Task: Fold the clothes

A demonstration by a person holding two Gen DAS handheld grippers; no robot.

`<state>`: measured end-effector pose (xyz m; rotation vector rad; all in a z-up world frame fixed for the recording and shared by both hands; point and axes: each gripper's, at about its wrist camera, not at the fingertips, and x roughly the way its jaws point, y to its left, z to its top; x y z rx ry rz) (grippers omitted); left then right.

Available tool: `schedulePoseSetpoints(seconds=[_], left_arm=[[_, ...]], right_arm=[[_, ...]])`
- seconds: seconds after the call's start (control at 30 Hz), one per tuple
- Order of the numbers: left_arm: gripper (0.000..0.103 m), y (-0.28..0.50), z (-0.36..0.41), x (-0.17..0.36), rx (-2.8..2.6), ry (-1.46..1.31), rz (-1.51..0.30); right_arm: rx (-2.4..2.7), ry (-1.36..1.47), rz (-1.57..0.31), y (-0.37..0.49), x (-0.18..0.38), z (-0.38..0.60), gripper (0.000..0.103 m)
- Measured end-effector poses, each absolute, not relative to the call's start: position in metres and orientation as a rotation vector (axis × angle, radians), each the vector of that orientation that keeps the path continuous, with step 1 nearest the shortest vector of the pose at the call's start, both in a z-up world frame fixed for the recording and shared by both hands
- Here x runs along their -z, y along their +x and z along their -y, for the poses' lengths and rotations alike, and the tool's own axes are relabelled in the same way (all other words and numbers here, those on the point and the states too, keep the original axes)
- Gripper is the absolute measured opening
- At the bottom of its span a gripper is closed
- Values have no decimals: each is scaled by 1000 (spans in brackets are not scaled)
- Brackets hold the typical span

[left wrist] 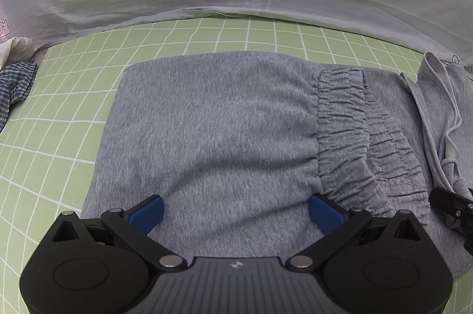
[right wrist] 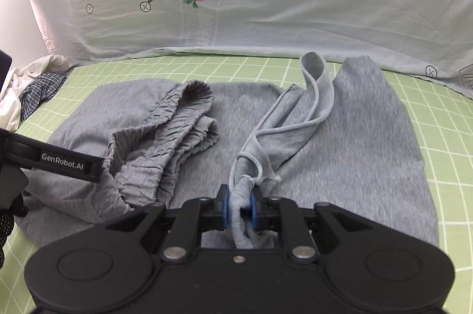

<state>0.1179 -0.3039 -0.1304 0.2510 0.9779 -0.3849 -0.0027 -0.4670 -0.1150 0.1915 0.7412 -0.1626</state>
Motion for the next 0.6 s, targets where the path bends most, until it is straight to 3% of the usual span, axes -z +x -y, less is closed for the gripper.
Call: schedulePoseSetpoints(seconds=[0.03, 0.1, 0.17, 0.33, 0.6], left_arm=[[103, 118, 304, 131, 385, 250, -975], [103, 117, 303, 131, 387, 248, -969], [103, 118, 303, 131, 389, 247, -968], [103, 117, 304, 131, 389, 244, -964], [103, 116, 303, 131, 392, 243, -959]], right_arm=[[160, 200, -747, -3, 113, 469, 17], [159, 227, -759, -2, 109, 475, 35], [178, 255, -740, -5, 103, 481, 43], [241, 309, -649, -5, 86, 496, 43], [331, 283, -685, 36, 100, 522, 44]])
